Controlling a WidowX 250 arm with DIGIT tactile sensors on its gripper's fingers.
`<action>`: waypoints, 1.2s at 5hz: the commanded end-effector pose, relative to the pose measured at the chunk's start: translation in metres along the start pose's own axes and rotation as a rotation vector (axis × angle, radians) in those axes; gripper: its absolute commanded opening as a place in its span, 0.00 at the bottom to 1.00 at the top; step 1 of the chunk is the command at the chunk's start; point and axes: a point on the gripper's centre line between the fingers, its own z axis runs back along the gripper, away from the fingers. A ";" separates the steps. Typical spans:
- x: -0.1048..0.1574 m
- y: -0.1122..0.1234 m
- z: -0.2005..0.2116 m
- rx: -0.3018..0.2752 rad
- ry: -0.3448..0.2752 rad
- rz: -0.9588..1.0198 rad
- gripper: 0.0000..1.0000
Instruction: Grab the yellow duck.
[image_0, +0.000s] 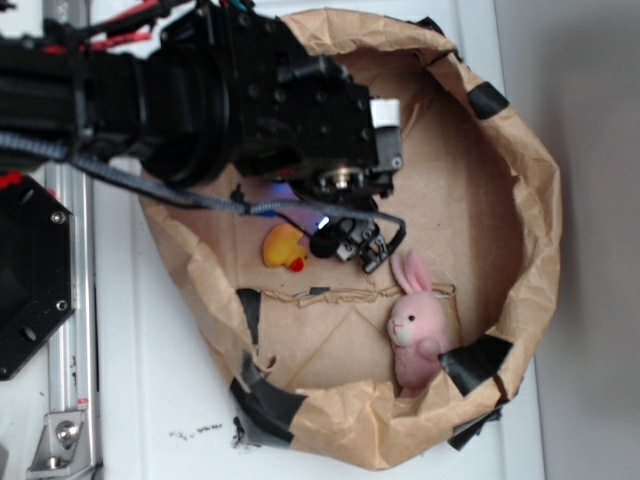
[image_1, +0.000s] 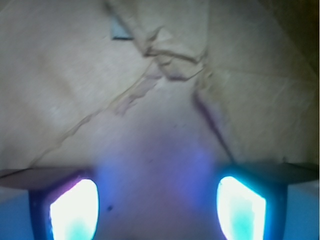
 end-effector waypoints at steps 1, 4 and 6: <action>-0.004 -0.003 0.022 -0.043 -0.069 -0.049 1.00; -0.019 0.009 0.011 -0.069 -0.003 -0.086 1.00; -0.035 -0.007 -0.011 -0.080 0.082 -0.155 0.00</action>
